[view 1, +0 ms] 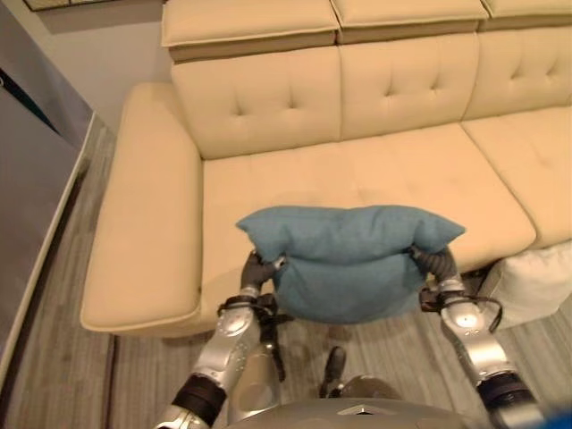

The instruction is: Pick up all the scattered cushions and arrange them neatly on the sofa.

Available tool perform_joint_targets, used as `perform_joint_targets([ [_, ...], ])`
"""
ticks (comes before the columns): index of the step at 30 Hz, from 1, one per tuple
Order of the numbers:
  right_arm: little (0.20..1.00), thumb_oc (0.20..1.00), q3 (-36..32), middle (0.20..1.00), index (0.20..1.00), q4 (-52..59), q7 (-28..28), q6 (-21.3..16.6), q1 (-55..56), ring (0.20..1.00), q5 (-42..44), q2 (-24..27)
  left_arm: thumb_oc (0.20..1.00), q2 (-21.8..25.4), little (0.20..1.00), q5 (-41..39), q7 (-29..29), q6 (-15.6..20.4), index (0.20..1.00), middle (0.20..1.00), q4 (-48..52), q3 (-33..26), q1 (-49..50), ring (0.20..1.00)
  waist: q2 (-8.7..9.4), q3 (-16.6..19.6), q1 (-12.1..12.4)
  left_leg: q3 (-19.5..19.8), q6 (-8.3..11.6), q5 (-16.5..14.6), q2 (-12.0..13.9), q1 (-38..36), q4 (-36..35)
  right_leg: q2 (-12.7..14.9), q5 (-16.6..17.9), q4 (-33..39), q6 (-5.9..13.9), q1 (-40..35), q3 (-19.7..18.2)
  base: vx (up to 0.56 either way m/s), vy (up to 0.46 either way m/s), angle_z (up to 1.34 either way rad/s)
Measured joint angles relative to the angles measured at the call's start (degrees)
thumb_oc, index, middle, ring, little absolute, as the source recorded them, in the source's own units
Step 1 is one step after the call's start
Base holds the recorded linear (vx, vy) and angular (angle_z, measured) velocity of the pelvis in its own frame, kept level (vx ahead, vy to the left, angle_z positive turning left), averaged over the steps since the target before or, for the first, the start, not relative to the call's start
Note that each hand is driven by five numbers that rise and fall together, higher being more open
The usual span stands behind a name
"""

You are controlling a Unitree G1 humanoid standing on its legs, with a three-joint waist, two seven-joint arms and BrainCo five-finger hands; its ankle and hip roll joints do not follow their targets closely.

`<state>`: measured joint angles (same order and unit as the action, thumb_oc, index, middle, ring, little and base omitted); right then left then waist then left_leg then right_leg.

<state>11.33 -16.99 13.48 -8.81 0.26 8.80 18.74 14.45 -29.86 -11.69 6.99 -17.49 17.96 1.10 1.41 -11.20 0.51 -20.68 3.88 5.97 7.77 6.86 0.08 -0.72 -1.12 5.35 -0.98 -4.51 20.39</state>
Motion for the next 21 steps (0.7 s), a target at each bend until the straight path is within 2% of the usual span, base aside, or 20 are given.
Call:
perform_joint_targets([
  [1,0.2,0.2,0.5,0.2,0.2,0.0,0.1,0.0,0.0,0.2,0.0,-0.1,0.2,-0.1,0.2,0.0,0.0,0.0,0.2,0.2,0.3,-0.1,0.1,0.2,-0.06,0.1,-0.1,0.0,-2.52,1.9,-0.8,-1.3,-2.1,0.4,0.0,-0.1,0.73,-0.2,-0.3,0.15,0.101,-0.09],
  [2,0.2,0.2,0.5,0.2,0.2,0.2,0.1,0.0,0.0,0.2,0.0,-0.1,0.2,0.1,0.2,0.0,0.0,0.0,0.2,0.2,0.8,-0.2,-0.1,0.2,0.09,0.1,-0.1,-0.8,-4.01,1.7,-2.1,-2.3,-3.2,1.8,-0.6,-1.5,1.84,0.0,-0.5,0.22,0.172,-0.06],
  [5,0.2,0.2,0.6,0.2,0.2,0.4,0.1,0.0,0.0,0.2,0.0,-0.1,0.2,0.2,0.2,0.0,0.0,0.0,0.2,0.2,1.0,-0.3,-0.2,0.2,-0.04,0.1,-0.2,-0.9,-5.16,0.5,-4.0,-4.2,-3.5,4.5,-2.5,-5.2,3.58,0.0,-0.7,0.14,0.15,-0.03],
  [6,0.2,0.2,0.6,0.2,0.2,0.5,0.1,0.0,-0.3,0.2,-0.1,-0.2,0.2,0.7,0.2,0.0,-0.1,0.0,0.2,0.2,1.1,-0.4,-0.4,0.2,-0.27,0.0,-0.1,-1.0,-5.68,-0.8,-4.6,-4.9,-3.4,5.5,-3.8,-9.2,4.55,1.4,-1.3,0.16,0.194,-0.21],
  [7,0.2,0.2,0.7,0.2,0.2,0.5,0.2,0.2,-0.7,0.2,-0.1,-0.2,0.2,1.1,0.2,0.0,-0.3,0.0,0.2,0.2,1.1,-0.6,-1.0,0.2,-1.35,-0.3,-0.2,-1.5,-5.99,-1.7,-4.5,-6.3,-3.7,7.4,-5.5,-19.6,6.96,5.4,-2.3,0.19,0.142,-0.14],
  [8,0.2,0.2,0.9,0.2,0.2,0.6,0.1,0.4,-0.3,0.2,-0.2,-0.2,0.2,1.5,0.2,0.0,-0.4,0.1,0.2,0.2,1.3,0.0,-1.3,0.2,-1.25,-0.2,-0.7,-1.9,-6.91,-2.8,-5.0,-8.2,-3.8,10.4,-7.6,-30.5,8.93,9.2,-2.4,0.15,0.094,-0.09],
  [9,0.2,0.2,1.2,0.2,0.2,0.9,0.1,0.4,-0.1,0.2,-0.2,-0.3,0.2,1.9,0.2,0.0,-0.4,0.1,0.2,0.2,1.4,-0.1,-1.5,0.2,-0.87,0.0,-0.9,-1.6,-7.24,-4.5,-5.5,-8.4,-3.7,11.4,-7.8,-32.2,8.93,10.8,-2.9,0.19,0.028,-0.09],
  [10,0.2,0.2,2.1,0.2,0.2,1.9,0.1,0.4,-0.6,0.2,-0.2,-0.4,0.2,2.2,0.2,0.0,-1.1,0.2,0.2,0.2,1.4,-1.0,-2.1,0.2,-0.01,0.4,-0.9,-1.6,-7.56,-4.2,-6.6,-8.7,-4.2,12.8,-8.8,-34.2,9.31,14.3,-5.5,0.07,-0.021,-0.02],
  [12,0.2,0.2,2.2,0.2,0.2,2.8,0.2,0.4,-0.4,0.2,-0.3,-0.3,0.2,2.4,0.2,0.0,-1.4,0.2,0.2,0.2,1.4,-1.1,-3.0,0.2,-0.26,0.2,-1.4,-1.8,-7.5,-3.8,-6.9,-8.7,-4.6,13.1,-8.3,-29.3,9.55,15.7,-6.7,0.14,-0.062,0.11],
  [14,0.2,0.2,2.4,0.2,0.2,2.5,0.1,0.4,-0.3,0.2,-0.2,-0.3,0.2,2.5,0.2,0.0,-1.6,0.3,0.2,0.2,1.4,-1.2,-3.5,0.2,-0.13,0.2,-1.8,-0.1,-7.28,-4.1,-6.9,-9.0,-4.7,12.1,-4.6,-19.4,10.15,16.2,-9.4,0.15,-0.083,0.29],
  [15,0.2,0.2,2.4,0.2,0.2,2.5,0.1,0.4,-0.4,0.2,-0.2,-0.1,0.2,2.3,0.2,0.0,-1.8,0.4,0.2,0.2,1.4,-1.3,-3.5,0.2,-0.14,0.2,-2.1,1.2,-7.13,-4.5,-6.8,-9.0,-5.3,10.7,-2.9,-16.6,10.05,17.2,-14.0,0.09,-0.081,0.49],
  [16,0.2,0.2,2.4,0.2,0.2,2.5,0.1,0.4,-0.3,0.2,-0.2,0.0,0.2,2.3,0.2,0.0,-2.0,0.4,0.2,0.2,1.4,-1.3,-3.4,0.2,-0.07,0.2,-2.6,1.8,-6.76,-4.2,-6.8,-8.9,-5.3,10.2,-1.2,-13.2,10.93,17.0,-16.7,0.14,-0.122,0.49],
  [17,0.2,0.2,2.4,0.2,0.2,2.5,0.1,0.4,-0.3,0.2,-0.2,-0.1,0.2,2.3,0.2,0.0,-2.0,0.4,0.2,0.2,1.4,-1.5,-3.4,0.2,0.23,0.1,-2.9,2.4,-6.16,-3.9,-6.8,-9.1,-5.3,10.2,0.8,-10.5,10.32,17.0,-17.8,0.14,-0.13,0.44],
  [18,0.2,0.2,2.4,0.2,0.2,2.4,0.2,0.4,-0.3,0.2,-0.2,-0.1,0.2,2.3,0.2,0.1,-2.0,0.4,0.2,0.2,1.4,-1.5,-3.2,0.2,0.57,0.0,-3.0,3.0,-5.75,-4.3,-6.9,-9.4,-5.3,10.2,3.2,-8.3,10.43,16.6,-18.5,0.13,-0.13,0.5],
  [19,0.2,0.2,2.4,0.2,0.2,2.3,0.1,0.4,0.3,0.2,-0.2,-0.4,0.2,2.2,0.2,0.1,-2.0,0.4,0.2,0.2,1.4,-1.7,-2.4,0.2,1.31,-0.1,-3.0,4.5,-4.34,-4.3,-7.1,-10.4,-5.3,10.6,7.0,-6.1,9.79,13.9,-17.7,0.14,-0.139,0.59],
  [20,0.2,0.2,2.3,0.2,0.2,1.9,0.1,0.5,1.2,0.2,-0.2,0.2,0.2,0.7,0.2,0.2,-2.1,0.4,0.2,0.2,1.7,-1.7,-0.8,0.2,0.13,0.2,-3.2,5.6,-2.83,-4.4,-5.2,-11.8,-5.3,8.8,9.0,-3.7,7.32,10.8,-15.3,0.13,-0.138,0.55],
  [21,0.2,0.2,2.2,0.2,0.2,1.7,0.0,0.5,1.4,0.2,-0.2,0.5,0.2,0.2,0.2,0.2,-2.1,0.4,0.2,0.2,2.0,-1.6,-0.1,0.2,-0.49,0.5,-3.3,6.0,-1.94,-4.5,-4.6,-11.9,-5.3,7.7,9.3,-2.2,6.99,9.8,-15.1,0.13,-0.126,0.33],
])
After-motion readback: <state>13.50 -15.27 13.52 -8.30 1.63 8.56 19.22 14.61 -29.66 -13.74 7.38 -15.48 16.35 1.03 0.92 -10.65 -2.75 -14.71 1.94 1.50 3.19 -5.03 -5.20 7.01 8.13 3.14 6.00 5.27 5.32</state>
